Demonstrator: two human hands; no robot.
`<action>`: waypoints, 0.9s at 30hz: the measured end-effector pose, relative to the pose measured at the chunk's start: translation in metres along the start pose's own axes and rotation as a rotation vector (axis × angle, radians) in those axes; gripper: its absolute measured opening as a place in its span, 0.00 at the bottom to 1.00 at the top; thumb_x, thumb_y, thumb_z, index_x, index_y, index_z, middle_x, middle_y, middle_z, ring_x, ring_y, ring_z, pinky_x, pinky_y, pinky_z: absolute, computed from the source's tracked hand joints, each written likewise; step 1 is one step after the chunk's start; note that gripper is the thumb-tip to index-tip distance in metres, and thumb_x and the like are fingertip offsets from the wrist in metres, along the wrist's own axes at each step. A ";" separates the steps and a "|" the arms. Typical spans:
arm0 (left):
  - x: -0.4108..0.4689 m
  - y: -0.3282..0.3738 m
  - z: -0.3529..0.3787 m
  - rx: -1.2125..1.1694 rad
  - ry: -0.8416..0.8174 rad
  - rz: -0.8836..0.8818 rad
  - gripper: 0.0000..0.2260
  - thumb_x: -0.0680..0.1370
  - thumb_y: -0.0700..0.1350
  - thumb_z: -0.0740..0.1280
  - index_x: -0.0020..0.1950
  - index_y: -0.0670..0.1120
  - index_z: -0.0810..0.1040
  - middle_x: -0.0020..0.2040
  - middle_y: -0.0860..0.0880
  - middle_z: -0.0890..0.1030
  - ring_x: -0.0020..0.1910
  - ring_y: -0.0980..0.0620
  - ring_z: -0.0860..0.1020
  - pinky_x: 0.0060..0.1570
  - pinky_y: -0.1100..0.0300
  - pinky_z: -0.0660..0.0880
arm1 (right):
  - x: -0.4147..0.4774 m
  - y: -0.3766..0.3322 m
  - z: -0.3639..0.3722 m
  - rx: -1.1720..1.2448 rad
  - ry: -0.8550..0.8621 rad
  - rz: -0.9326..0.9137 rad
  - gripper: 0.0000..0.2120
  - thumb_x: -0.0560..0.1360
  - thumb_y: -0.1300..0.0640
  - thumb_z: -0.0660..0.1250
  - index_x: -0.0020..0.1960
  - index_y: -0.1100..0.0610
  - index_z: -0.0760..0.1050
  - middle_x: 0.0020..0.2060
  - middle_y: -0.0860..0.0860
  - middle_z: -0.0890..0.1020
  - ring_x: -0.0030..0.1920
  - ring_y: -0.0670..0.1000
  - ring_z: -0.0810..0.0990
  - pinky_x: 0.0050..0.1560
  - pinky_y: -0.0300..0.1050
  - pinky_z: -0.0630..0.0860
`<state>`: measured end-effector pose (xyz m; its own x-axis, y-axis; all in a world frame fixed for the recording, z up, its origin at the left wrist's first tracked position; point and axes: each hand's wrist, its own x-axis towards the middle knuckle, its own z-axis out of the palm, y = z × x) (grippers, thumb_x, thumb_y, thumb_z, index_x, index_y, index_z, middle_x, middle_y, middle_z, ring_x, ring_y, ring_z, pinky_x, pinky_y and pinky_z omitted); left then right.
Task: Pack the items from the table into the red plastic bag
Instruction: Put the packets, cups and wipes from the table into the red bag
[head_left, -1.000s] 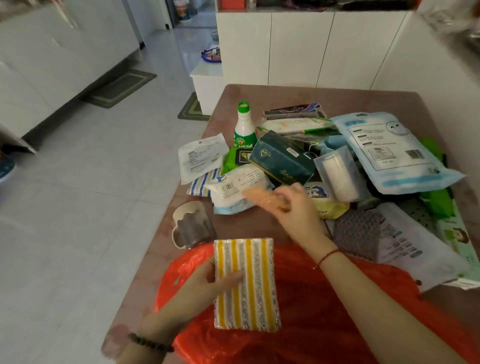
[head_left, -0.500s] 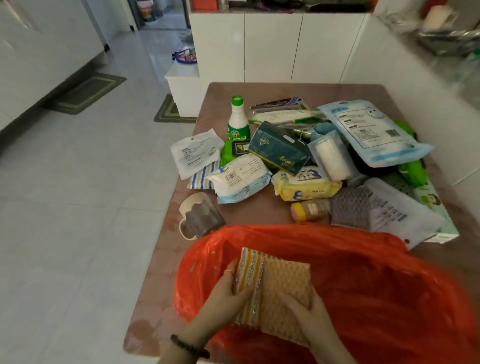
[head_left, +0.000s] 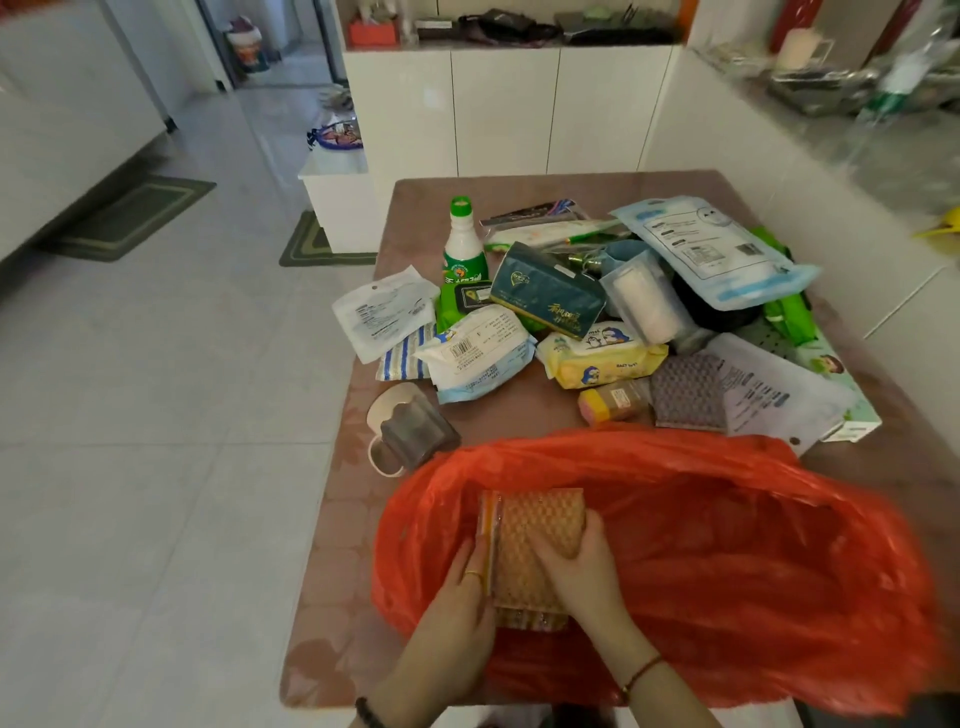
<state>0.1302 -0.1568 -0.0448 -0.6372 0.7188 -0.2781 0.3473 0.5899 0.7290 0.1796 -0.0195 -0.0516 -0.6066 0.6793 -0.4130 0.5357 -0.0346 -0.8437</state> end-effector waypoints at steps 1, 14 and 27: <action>-0.002 0.000 0.000 -0.041 0.020 0.005 0.30 0.76 0.40 0.55 0.75 0.49 0.44 0.77 0.51 0.46 0.75 0.58 0.45 0.59 0.86 0.38 | -0.001 -0.001 0.003 -0.114 0.016 -0.047 0.34 0.68 0.45 0.70 0.67 0.61 0.63 0.59 0.57 0.75 0.58 0.54 0.74 0.57 0.41 0.69; 0.011 0.030 -0.005 0.079 0.191 0.258 0.19 0.71 0.52 0.57 0.61 0.56 0.72 0.64 0.52 0.73 0.64 0.61 0.69 0.65 0.76 0.58 | 0.086 -0.046 -0.128 -0.008 0.522 -0.286 0.16 0.73 0.64 0.65 0.60 0.65 0.73 0.55 0.60 0.79 0.54 0.56 0.78 0.54 0.33 0.74; 0.148 0.147 0.006 -0.173 0.155 0.253 0.16 0.77 0.42 0.62 0.64 0.48 0.71 0.53 0.56 0.73 0.51 0.66 0.71 0.48 0.85 0.61 | 0.203 -0.023 -0.159 -0.477 0.222 -0.036 0.34 0.66 0.54 0.74 0.64 0.69 0.65 0.62 0.65 0.73 0.62 0.62 0.72 0.62 0.51 0.70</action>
<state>0.0912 0.0379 0.0172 -0.6470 0.7624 0.0141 0.3949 0.3192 0.8615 0.1379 0.2361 -0.0614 -0.5183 0.8147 -0.2600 0.7559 0.2942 -0.5849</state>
